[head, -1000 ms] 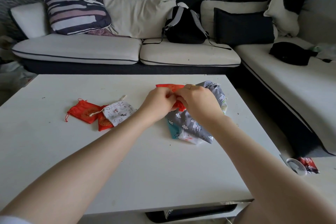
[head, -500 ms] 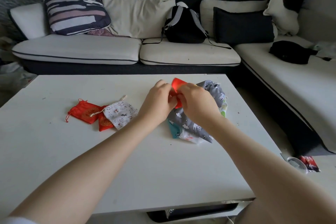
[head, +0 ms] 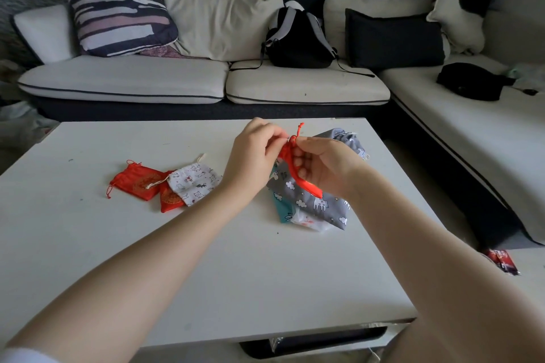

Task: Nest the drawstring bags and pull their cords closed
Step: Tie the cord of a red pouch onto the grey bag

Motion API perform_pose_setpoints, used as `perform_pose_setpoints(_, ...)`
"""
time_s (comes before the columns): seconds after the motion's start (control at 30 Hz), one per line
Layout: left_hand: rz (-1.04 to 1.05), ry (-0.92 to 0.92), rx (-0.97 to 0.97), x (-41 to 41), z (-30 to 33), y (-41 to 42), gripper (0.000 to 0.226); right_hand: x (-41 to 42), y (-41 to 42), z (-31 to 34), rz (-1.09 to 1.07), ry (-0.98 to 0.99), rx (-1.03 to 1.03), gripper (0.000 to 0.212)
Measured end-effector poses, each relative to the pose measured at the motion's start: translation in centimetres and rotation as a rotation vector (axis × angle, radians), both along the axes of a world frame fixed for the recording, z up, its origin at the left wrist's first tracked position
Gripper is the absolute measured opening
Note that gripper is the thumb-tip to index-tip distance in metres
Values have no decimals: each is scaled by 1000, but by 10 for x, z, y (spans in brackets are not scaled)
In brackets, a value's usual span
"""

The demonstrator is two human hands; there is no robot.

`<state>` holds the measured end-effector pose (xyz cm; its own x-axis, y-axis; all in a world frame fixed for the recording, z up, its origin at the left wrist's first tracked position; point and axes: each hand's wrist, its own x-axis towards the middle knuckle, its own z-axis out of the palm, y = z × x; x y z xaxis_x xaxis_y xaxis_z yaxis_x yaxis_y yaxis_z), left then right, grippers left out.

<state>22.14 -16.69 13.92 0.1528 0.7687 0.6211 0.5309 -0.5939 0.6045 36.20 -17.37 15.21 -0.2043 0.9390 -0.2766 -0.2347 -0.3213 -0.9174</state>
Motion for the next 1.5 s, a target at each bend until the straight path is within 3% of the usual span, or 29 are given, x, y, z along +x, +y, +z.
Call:
perform_pose_setpoints(0.2, 12, 13, 4, 3, -2, 1, 11, 1, -1, 1, -72, -25, -25, 24)
perform_pose_setpoints(0.47, 37, 307, 117, 3, -9, 1, 21, 5, -5, 1, -100, 12, -70, 20)
perform_pose_setpoints(0.63, 60, 301, 15, -2, -12, 6, 13, 4, -7, -3, -125, -131, -43, 15)
perform_pose_setpoints(0.7, 129, 327, -61, -6, -18, 10, 9, 3, -6, -6, -216, -193, 4, 23)
perform_pose_setpoints(0.83, 211, 336, -175, -4, -23, 11, 11, -3, -6, -11, -219, -118, 38, 33)
perform_pose_setpoints(0.93, 104, 332, -192, -3, -14, 11, 9, 4, -3, -11, -218, -117, 60, 31)
perform_pose_setpoints(1.03, 84, 456, -306, -10, -14, 9, 15, 6, 0, -14, -256, -135, 113, 32)
perform_pose_setpoints(1.13, 140, 512, -303, -18, -21, 14, 15, 3, -2, -20, -208, -133, 138, 31)
perform_pose_setpoints(1.2, 75, 409, -414, -19, -25, 16, 17, 8, -4, -21, -114, -197, 135, 28)
perform_pose_setpoints(1.3, -149, -79, -710, -7, -31, 14, 23, 20, -6, -25, 100, -378, 65, 32)
perform_pose_setpoints(1.37, -249, -331, -840, 8, -32, 15, 21, 25, -4, -29, 179, -527, 55, 22)
perform_pose_setpoints(1.5, -292, -607, -976, 35, -41, 27, 18, 38, 7, -39, -2, -605, 88, 12)
